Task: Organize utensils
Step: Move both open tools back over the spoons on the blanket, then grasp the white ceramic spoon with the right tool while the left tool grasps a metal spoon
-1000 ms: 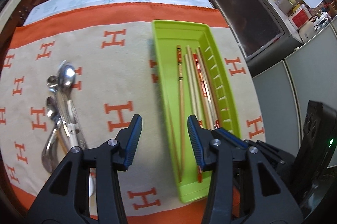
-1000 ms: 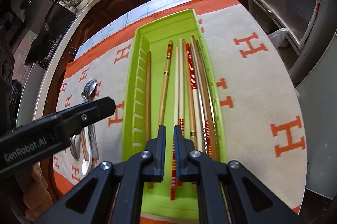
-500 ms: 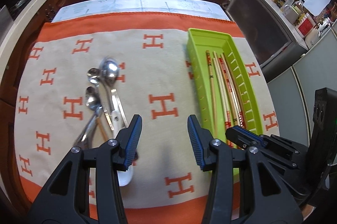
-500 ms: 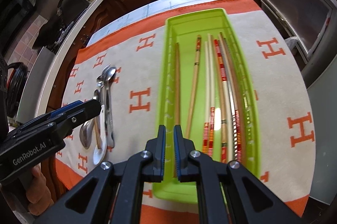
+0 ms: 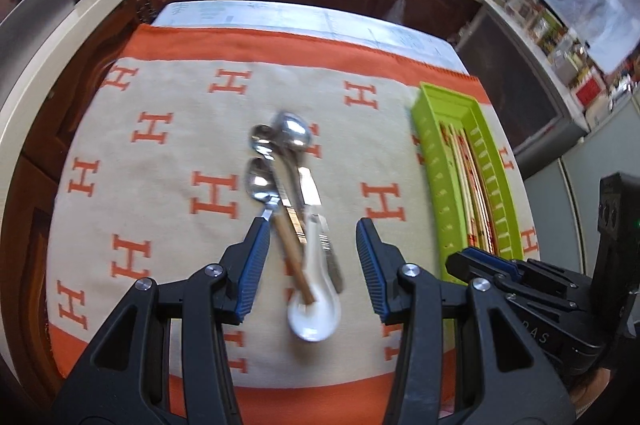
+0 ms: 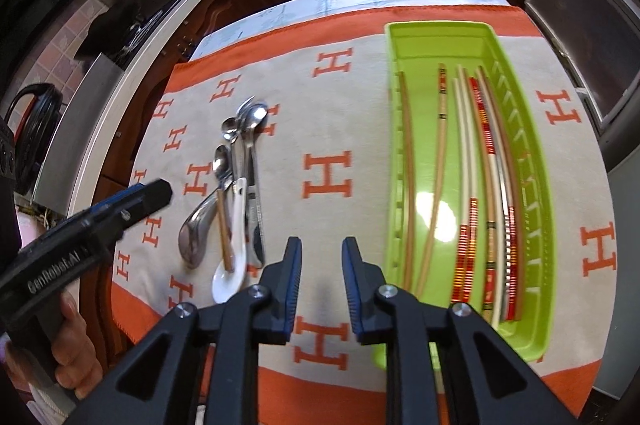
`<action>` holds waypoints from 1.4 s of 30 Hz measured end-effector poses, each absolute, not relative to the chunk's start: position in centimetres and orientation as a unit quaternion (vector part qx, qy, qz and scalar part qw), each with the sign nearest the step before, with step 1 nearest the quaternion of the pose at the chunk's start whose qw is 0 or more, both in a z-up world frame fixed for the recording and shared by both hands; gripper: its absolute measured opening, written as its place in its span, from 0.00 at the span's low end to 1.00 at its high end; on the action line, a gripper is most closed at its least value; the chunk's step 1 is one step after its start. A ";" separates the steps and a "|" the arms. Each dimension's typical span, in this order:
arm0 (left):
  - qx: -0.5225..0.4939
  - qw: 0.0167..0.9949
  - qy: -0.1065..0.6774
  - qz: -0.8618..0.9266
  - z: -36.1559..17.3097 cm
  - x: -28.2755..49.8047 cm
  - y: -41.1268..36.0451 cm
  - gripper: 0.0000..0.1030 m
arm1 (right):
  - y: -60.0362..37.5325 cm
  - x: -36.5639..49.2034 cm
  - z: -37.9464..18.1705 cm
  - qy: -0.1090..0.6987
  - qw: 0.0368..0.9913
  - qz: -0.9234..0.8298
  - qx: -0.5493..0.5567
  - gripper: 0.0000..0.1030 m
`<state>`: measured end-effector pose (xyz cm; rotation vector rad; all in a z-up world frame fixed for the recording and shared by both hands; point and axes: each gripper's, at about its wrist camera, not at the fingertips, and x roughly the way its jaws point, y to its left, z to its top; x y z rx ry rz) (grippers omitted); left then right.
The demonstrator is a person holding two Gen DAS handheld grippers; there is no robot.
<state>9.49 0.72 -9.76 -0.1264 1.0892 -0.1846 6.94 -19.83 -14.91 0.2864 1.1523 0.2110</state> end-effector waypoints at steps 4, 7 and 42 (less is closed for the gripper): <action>-0.082 0.851 0.514 -0.066 -9.7 9.8 4.6 0.40 | -18.2 7.5 -14.9 0.548 0.819 0.113 0.126 0.20; -0.090 0.850 0.516 -0.053 -10.1 9.8 6.6 0.40 | -16.9 7.9 -15.3 0.555 0.814 0.125 0.120 0.20; -0.008 0.766 0.584 -0.268 -20.3 13.8 5.5 0.40 | -11.5 9.2 -22.1 0.632 0.735 0.208 0.130 0.09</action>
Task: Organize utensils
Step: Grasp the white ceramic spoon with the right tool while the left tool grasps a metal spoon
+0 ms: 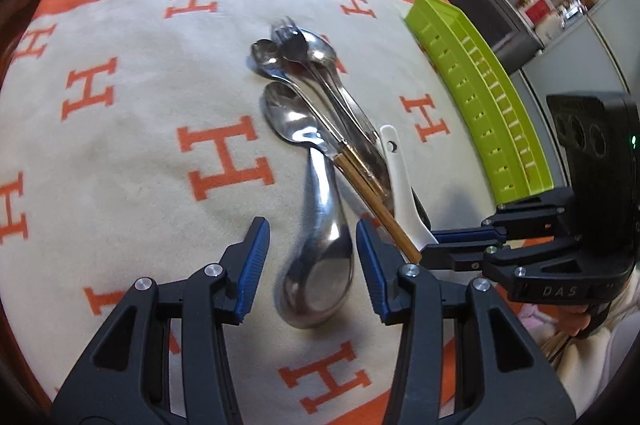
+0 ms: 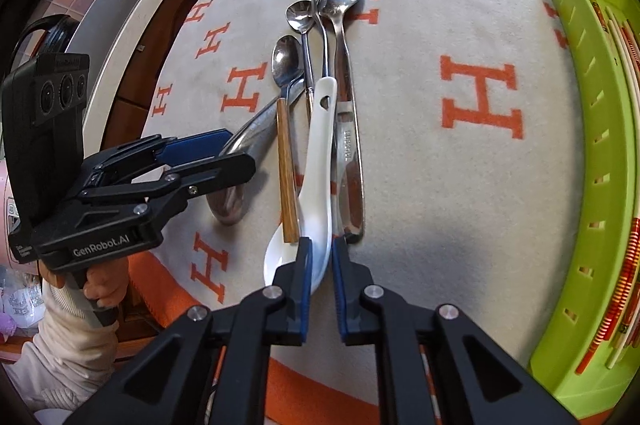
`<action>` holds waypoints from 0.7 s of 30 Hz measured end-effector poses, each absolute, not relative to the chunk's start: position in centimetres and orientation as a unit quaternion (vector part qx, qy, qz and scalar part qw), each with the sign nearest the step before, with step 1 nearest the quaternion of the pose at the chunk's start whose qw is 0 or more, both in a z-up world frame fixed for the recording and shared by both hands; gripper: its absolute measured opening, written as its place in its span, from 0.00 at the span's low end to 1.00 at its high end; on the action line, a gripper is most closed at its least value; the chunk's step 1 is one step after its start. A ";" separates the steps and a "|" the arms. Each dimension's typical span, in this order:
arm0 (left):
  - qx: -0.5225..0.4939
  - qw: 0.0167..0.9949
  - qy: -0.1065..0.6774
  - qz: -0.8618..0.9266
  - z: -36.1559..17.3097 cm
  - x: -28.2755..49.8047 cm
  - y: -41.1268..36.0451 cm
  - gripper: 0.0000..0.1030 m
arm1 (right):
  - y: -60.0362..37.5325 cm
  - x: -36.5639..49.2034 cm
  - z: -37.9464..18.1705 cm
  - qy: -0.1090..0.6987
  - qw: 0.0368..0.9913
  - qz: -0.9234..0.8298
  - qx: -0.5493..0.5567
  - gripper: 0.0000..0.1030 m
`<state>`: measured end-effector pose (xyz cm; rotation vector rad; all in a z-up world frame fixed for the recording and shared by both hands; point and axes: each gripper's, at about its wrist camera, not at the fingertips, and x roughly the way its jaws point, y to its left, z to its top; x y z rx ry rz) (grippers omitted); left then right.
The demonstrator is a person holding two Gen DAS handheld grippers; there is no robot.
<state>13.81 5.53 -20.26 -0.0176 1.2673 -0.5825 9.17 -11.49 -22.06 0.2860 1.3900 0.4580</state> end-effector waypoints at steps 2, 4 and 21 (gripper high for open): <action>0.003 0.765 0.580 -0.280 -20.4 13.8 4.9 0.40 | -11.6 9.2 -22.1 0.633 0.733 0.210 0.135 0.09; 0.014 0.763 0.578 -0.288 -20.5 13.7 4.2 0.34 | -11.8 9.2 -22.2 0.633 0.732 0.211 0.141 0.09; -0.069 0.773 0.588 -0.230 -19.9 11.1 3.6 0.06 | -11.3 9.2 -22.0 0.629 0.740 0.199 0.129 0.06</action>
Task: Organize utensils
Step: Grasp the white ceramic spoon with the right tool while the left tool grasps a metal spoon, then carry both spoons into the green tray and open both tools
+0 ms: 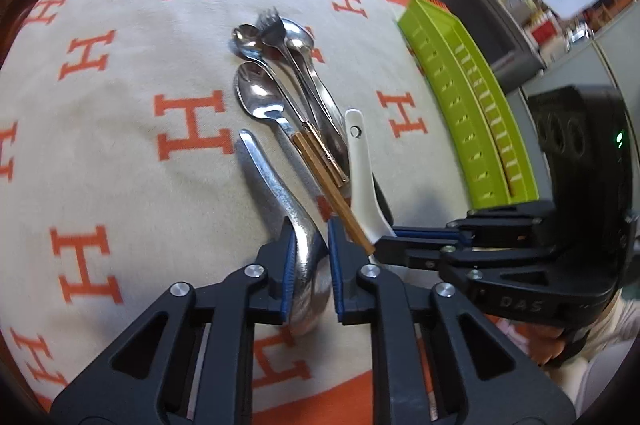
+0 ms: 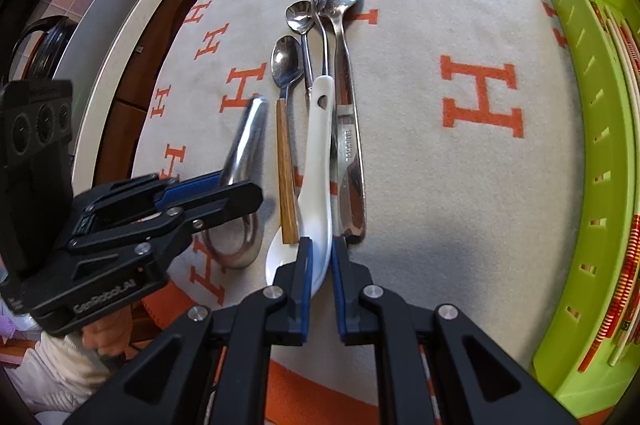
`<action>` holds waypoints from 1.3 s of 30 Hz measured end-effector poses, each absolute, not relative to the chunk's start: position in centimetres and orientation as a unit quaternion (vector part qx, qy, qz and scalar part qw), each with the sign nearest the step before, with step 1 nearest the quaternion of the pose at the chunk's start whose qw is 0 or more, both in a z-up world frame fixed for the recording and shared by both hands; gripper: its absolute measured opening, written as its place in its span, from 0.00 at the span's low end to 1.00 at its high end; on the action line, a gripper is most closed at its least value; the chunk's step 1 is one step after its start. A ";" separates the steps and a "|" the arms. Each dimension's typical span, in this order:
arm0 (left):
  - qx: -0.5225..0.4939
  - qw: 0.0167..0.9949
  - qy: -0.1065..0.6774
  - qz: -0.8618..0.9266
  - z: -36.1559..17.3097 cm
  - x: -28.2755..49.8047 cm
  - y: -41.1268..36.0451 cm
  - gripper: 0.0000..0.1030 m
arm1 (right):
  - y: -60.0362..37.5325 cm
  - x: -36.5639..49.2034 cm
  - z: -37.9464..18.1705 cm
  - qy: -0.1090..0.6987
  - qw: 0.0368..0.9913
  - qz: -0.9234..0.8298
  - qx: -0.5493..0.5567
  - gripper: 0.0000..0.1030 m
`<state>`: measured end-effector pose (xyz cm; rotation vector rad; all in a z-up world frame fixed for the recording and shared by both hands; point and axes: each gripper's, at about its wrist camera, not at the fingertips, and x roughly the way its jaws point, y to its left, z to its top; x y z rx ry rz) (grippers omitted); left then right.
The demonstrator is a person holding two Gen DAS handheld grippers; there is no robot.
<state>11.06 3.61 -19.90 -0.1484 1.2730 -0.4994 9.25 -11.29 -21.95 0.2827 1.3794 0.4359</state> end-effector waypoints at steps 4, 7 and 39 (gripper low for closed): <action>-0.078 0.778 0.588 -0.204 -19.9 10.5 3.6 0.06 | -11.6 9.0 -21.6 0.619 0.749 0.195 0.136 0.03; -0.086 0.778 0.591 -0.194 -19.6 10.1 4.4 0.06 | -12.1 8.7 -21.4 0.614 0.754 0.187 0.141 0.03; -0.012 0.787 0.564 -0.250 -12.4 15.9 -18.9 0.06 | -29.3 7.3 -18.0 0.532 0.825 0.068 0.177 0.03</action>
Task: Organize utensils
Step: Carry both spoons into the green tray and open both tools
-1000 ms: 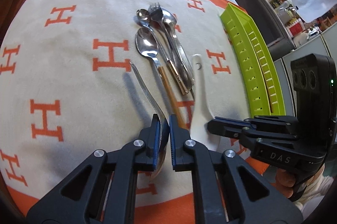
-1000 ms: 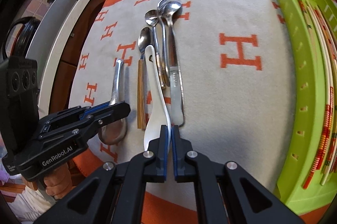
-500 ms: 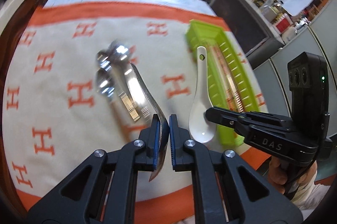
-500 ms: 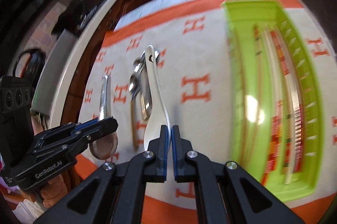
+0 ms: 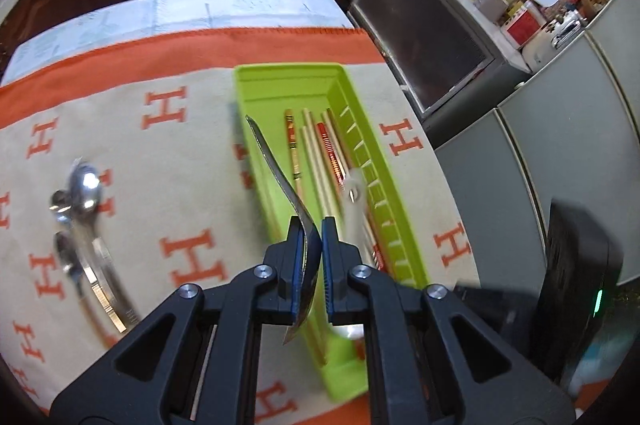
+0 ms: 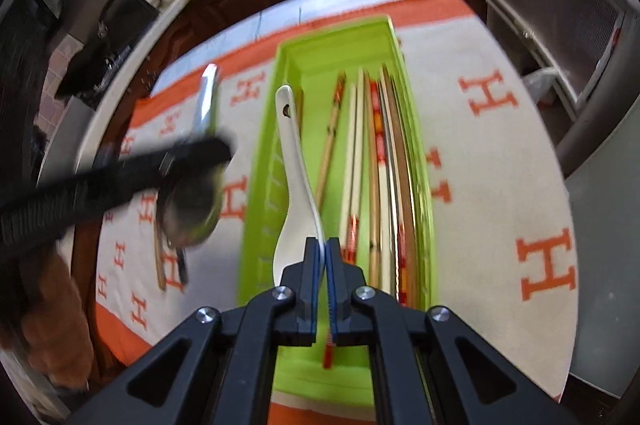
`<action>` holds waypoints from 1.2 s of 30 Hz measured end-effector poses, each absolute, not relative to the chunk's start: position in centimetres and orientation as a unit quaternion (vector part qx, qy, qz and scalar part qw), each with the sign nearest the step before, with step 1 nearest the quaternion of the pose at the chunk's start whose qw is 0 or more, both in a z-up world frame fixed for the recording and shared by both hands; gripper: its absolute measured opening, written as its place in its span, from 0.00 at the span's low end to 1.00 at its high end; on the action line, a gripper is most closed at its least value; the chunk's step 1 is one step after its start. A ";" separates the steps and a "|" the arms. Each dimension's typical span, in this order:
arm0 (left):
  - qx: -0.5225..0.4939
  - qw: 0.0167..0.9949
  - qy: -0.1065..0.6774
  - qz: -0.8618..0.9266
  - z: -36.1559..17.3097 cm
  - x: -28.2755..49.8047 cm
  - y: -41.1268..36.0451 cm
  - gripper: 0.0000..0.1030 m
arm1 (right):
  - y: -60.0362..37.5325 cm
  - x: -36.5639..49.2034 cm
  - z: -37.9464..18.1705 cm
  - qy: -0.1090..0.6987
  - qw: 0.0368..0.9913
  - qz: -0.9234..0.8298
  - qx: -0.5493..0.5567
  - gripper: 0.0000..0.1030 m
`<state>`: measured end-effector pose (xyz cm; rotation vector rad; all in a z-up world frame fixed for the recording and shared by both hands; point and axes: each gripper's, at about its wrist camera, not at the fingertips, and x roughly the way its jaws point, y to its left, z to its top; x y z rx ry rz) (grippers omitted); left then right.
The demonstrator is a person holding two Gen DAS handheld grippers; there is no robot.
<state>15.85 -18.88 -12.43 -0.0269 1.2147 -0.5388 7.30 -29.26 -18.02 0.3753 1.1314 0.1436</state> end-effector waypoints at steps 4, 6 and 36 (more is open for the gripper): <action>-0.002 0.779 0.581 -0.236 -15.3 17.3 -21.2 0.06 | -29.6 6.8 -19.6 0.556 0.807 0.073 0.185 0.03; -0.002 0.775 0.588 -0.229 -16.5 17.7 -21.4 0.06 | -29.8 6.7 -20.1 0.562 0.803 0.070 0.187 0.06; 0.036 0.799 0.566 -0.197 -13.0 12.4 -14.5 0.20 | -27.6 6.0 -17.8 0.540 0.816 0.072 0.192 0.07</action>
